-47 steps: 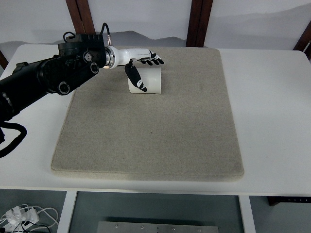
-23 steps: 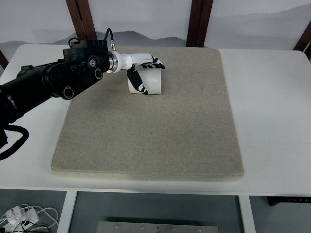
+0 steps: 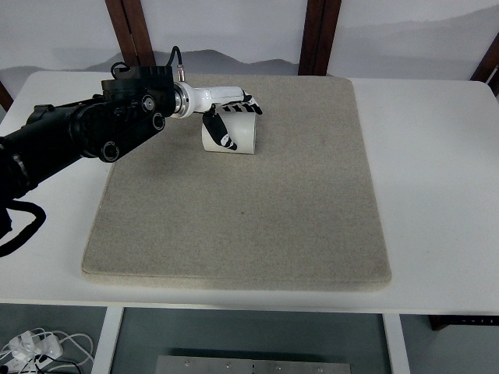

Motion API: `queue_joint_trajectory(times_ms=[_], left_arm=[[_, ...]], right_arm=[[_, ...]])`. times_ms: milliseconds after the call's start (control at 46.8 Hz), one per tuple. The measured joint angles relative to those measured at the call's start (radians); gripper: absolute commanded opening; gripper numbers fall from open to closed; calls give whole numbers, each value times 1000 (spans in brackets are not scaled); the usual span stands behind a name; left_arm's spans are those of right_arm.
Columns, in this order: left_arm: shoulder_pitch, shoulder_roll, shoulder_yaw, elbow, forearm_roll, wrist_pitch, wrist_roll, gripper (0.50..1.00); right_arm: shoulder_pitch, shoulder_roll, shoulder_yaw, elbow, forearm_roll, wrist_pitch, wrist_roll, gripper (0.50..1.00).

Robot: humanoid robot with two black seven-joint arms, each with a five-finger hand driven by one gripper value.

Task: Flip white cup upright
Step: 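Lower the left hand onto the cup and close fingers around it, then lift the grasped cup with the left hand and rotate it upward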

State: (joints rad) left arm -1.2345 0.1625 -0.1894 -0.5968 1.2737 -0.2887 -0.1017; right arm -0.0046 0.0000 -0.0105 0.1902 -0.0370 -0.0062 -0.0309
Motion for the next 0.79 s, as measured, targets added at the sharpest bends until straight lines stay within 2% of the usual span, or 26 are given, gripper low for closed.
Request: queue_joint_trajectory(times_ms=[150,556,791], left_arm=[[0,0,1,0,1,3,0,500],[-9,1,-32,15,-39,8,-2,500],[-28,12,-73,19,-217,-10,-3,500]], right_arm=[[0,0,0,0,0,0,0,952],[0,0,0,0,0,0,0,952],[0,0,0,0,0,0,0,952]])
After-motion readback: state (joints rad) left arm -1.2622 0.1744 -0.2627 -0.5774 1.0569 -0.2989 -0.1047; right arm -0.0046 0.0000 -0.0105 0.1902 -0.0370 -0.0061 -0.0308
